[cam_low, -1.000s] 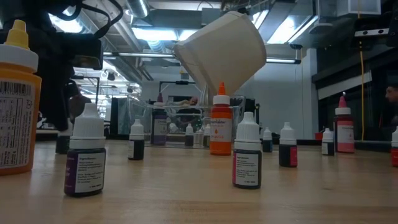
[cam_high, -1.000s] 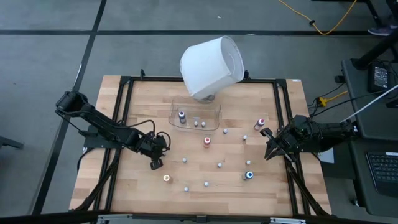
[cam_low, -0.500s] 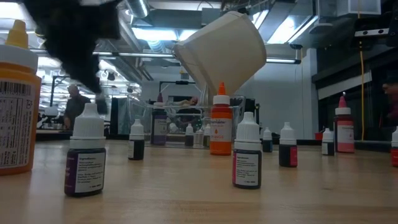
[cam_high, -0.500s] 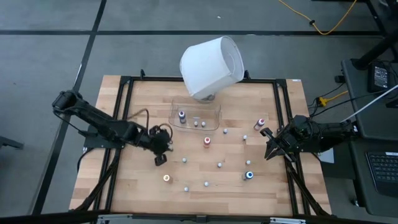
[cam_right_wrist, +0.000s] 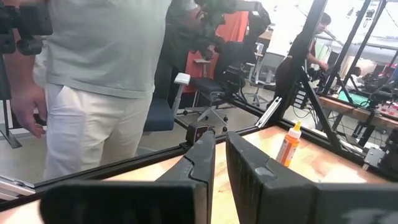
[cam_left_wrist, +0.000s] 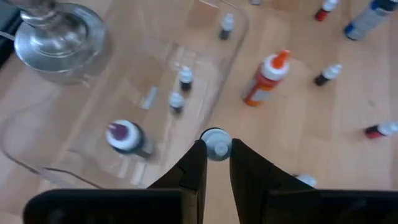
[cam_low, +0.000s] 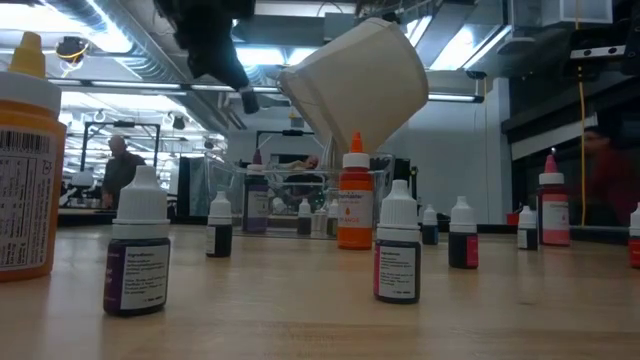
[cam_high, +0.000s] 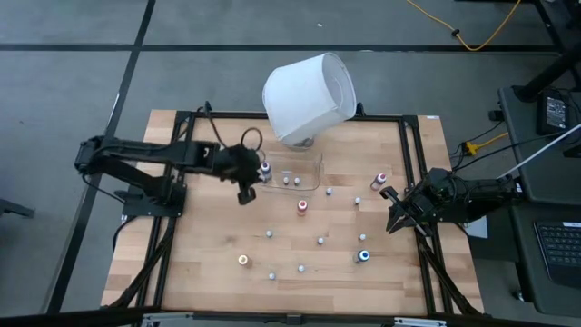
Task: Pick & Place food coloring
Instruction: Put the bottom small green food coloring bottle into the container
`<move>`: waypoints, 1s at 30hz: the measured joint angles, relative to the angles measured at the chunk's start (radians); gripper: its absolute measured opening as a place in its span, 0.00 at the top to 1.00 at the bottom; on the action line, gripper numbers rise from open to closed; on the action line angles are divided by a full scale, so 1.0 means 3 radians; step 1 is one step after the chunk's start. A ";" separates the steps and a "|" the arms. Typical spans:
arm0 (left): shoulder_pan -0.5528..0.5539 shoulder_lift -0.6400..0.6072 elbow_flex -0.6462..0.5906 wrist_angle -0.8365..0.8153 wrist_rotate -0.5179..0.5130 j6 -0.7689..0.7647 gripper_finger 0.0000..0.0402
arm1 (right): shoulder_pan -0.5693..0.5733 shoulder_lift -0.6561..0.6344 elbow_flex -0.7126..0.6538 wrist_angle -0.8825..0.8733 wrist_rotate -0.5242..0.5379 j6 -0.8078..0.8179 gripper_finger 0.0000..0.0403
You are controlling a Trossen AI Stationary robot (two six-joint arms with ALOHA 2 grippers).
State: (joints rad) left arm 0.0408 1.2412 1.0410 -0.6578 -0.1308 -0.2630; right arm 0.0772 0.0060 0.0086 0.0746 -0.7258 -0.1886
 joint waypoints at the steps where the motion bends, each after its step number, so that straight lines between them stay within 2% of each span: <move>1: 0.0073 0.0029 0.0017 0.0001 0.0025 0.0048 0.88 | 0.0000 0.0001 0.0000 -0.0001 0.0000 0.0000 0.89; 8: 0.0392 0.0323 0.0042 0.0032 0.0273 0.0200 0.88 | -0.0001 0.0000 0.0000 0.0000 0.0000 0.0001 0.89; 17: 0.0404 0.0820 0.0042 0.0365 0.0357 0.0264 0.88 | 0.0000 0.0000 0.0000 0.0000 0.0000 0.0001 0.89; 30: 0.0404 0.1175 0.0042 0.0553 0.0351 0.0342 0.88 | 0.0000 0.0000 0.0000 0.0000 0.0000 0.0001 0.89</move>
State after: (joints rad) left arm 0.1619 1.5935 1.0534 -0.4917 -0.0256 -0.1604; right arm 0.0771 0.0059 0.0086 0.0746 -0.7258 -0.1883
